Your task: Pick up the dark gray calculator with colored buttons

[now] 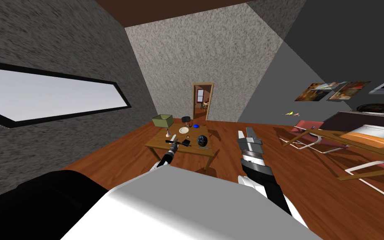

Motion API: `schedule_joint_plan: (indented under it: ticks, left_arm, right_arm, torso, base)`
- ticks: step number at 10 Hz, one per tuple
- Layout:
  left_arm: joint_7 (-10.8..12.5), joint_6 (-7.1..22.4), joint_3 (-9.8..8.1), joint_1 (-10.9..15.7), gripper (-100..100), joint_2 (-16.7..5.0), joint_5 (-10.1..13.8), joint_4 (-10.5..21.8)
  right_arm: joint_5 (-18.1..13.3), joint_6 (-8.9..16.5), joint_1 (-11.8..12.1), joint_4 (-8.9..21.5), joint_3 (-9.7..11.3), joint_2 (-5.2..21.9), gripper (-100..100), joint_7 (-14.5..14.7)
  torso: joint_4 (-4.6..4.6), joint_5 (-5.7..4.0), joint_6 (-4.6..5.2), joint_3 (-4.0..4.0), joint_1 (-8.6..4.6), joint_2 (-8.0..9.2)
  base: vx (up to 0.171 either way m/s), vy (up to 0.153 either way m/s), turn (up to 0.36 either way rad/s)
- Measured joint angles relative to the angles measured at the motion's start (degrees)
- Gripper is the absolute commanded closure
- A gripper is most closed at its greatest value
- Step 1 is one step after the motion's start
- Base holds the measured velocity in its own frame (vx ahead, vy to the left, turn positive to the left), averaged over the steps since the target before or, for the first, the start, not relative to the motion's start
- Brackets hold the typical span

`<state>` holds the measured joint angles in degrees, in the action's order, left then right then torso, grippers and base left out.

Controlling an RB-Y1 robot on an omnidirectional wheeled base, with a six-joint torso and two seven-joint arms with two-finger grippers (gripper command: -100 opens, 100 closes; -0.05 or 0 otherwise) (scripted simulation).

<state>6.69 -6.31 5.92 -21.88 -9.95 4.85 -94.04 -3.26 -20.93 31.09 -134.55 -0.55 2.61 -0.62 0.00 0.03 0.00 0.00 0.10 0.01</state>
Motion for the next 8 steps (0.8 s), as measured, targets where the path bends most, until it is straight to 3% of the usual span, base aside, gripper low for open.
schedule_joint_plan:
  ticks: [8]
  left_arm:
    - [-0.97,3.69,-0.03,4.82,-100,1.98,-1.06,10.58]
  right_arm:
    - [0.00,0.00,0.00,0.00,0.00,0.00,0,0.00]
  torso:
    - [0.00,-0.02,0.00,-0.01,-0.06,-0.01]
  base:
    - [0.002,0.016,-0.046]
